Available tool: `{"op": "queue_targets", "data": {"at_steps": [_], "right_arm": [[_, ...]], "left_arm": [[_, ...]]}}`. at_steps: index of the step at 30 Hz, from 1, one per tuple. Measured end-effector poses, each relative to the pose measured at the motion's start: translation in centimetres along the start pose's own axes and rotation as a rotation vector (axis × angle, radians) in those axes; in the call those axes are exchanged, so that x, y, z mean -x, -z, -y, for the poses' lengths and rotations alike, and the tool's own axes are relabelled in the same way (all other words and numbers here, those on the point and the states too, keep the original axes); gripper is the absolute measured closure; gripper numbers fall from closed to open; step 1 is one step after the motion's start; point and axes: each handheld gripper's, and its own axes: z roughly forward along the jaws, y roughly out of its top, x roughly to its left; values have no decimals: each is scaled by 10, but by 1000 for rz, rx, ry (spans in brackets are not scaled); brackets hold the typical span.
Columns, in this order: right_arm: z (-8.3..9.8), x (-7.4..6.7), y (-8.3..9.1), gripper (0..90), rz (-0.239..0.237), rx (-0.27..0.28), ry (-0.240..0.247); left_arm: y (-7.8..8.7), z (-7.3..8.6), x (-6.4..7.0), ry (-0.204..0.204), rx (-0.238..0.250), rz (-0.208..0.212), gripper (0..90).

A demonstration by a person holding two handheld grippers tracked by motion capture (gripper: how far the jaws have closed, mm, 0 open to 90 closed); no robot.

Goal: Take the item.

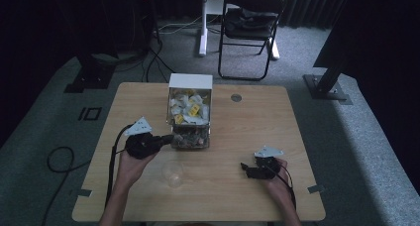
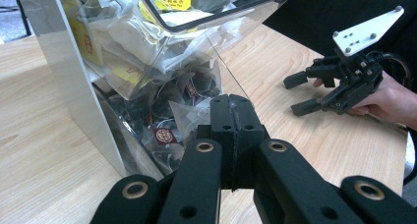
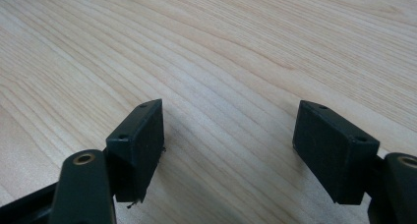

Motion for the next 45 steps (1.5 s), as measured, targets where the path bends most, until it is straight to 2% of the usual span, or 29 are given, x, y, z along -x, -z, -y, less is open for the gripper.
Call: {"op": "queue_targets", "data": {"at_steps": [14,26,45], "right_arm": [[0,0,0,274,0,0,1],[0,0,0,274,0,0,0],[0,0,0,274,0,0,0]], "left_arm": [[15,4,4,-4,23,-10,900],[23,8,12,0,36,7,900],[30,14,27,-22,34,24,900]]}}
